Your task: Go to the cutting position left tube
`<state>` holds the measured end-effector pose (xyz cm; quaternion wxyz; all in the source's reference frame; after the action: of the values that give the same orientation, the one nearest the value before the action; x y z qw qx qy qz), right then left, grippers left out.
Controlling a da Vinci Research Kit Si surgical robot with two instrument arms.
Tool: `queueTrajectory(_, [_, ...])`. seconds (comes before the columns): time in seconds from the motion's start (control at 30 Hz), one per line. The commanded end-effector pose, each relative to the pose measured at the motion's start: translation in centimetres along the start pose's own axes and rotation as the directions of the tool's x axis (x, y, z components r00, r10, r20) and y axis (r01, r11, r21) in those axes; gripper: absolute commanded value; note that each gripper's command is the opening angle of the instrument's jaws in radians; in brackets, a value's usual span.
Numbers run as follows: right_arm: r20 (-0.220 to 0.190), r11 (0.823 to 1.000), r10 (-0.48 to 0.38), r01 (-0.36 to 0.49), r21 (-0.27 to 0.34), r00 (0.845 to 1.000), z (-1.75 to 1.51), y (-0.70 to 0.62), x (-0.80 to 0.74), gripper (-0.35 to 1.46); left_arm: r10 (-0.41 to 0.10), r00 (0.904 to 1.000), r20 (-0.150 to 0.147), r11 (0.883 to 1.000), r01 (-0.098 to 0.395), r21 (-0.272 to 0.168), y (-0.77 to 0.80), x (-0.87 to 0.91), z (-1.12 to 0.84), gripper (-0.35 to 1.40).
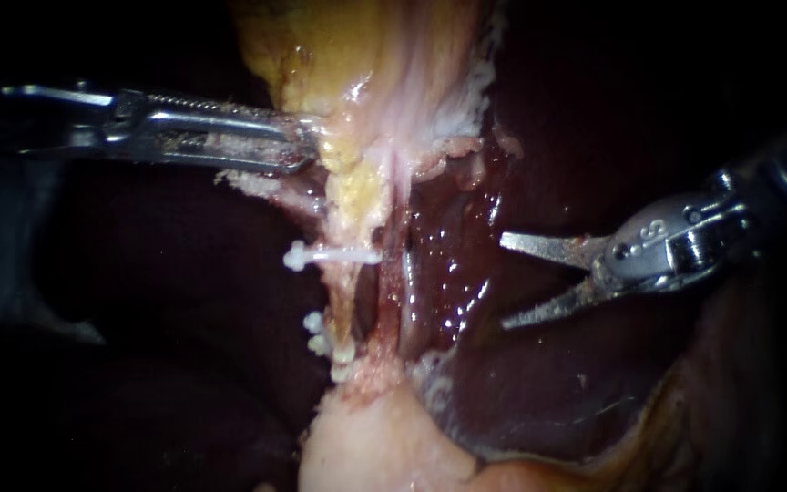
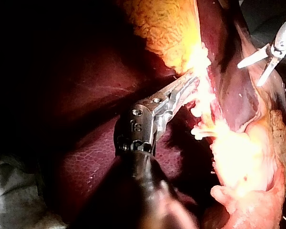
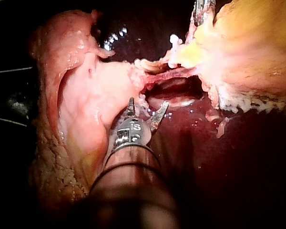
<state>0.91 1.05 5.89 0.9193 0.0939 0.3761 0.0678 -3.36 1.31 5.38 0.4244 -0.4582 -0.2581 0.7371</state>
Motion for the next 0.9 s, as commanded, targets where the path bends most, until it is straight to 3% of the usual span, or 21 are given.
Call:
queueTrajectory(0.03, [0.000, 1.000, 0.000, 0.000, 0.001, 1.000, 0.00, 0.00, 0.00, 1.43, -0.001, 1.0000, 0.000, 1.000, 0.001, -0.003, 0.00, 0.01, -0.02, -0.35])
queueTrajectory(0.27, [-0.001, 1.000, 0.000, 0.000, 0.003, 1.000, 0.00, 0.00, 0.00, 1.43, -0.011, 0.9999, 0.005, 1.000, 0.011, -0.005, 0.09, 0.17, -0.31, -0.35])
queueTrajectory(0.4, [-0.001, 1.000, 0.000, 0.000, 0.010, 1.000, 0.00, -0.01, 0.00, 1.43, -0.022, 0.9996, -0.018, 1.000, 0.022, 0.002, 0.13, 0.31, -0.56, -0.35])
queueTrajectory(0.53, [-0.018, 1.000, 0.002, -0.002, 0.029, 1.000, 0.00, -0.02, 0.02, 1.43, -0.026, 0.9993, -0.029, 1.000, 0.026, 0.004, 0.12, 0.36, -0.67, -0.35])
queueTrajectory(0.77, [-0.138, 0.989, 0.063, -0.044, 0.141, 0.988, 0.11, -0.15, 0.25, 1.43, -0.026, 0.9992, -0.029, 1.000, 0.026, 0.006, 0.13, 0.36, -0.67, -0.35])
queueTrajectory(0.9, [-0.174, 0.980, 0.108, -0.075, 0.186, 0.979, 0.24, -0.27, 0.43, 1.43, -0.026, 0.9992, -0.029, 1.000, 0.026, 0.006, 0.14, 0.36, -0.67, -0.35])
